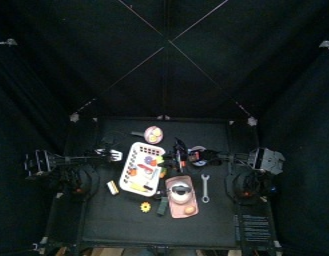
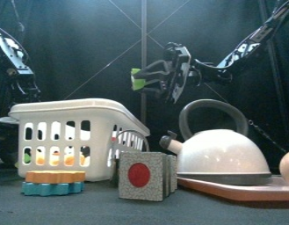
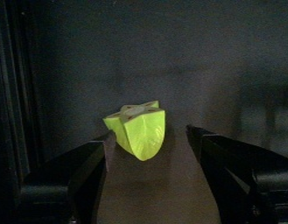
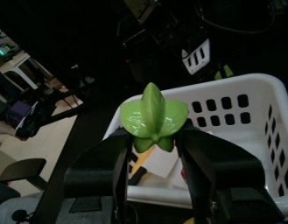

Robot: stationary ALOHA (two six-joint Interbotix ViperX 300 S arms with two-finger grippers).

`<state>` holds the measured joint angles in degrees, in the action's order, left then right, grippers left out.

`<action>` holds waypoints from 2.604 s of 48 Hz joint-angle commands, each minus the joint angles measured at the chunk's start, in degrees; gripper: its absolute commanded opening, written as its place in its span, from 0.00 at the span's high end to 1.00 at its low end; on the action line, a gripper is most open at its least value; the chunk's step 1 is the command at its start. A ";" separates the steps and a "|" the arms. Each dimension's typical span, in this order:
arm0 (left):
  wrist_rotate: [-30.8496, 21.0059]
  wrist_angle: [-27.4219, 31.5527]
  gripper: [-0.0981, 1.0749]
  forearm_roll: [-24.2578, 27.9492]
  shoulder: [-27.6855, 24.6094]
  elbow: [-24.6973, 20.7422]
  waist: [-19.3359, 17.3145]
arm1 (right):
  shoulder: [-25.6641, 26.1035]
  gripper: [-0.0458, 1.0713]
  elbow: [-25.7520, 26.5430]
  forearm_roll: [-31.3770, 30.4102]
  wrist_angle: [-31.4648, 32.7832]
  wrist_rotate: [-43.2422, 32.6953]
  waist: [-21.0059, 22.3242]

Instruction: Grab starfruit top

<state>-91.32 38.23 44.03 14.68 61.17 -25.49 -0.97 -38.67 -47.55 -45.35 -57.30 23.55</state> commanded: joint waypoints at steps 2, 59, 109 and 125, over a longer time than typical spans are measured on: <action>-0.09 -0.09 0.08 0.44 0.00 -1.14 -0.26 | 0.97 0.38 1.41 0.26 0.35 0.18 -0.09; 1.32 -2.37 0.08 3.96 -0.09 -0.26 -1.49 | 0.79 0.38 1.49 0.26 1.58 0.18 -0.09; 10.11 -4.22 0.08 0.70 2.72 2.11 -4.39 | 0.00 0.38 1.85 0.26 2.55 0.09 -0.09; 10.02 -7.56 0.08 2.02 2.11 2.55 -6.06 | 0.00 0.38 1.85 0.26 2.55 0.09 -0.09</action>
<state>-81.30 31.46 45.79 17.05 64.07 -31.03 -1.85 -38.14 -47.46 -42.63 -57.30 23.47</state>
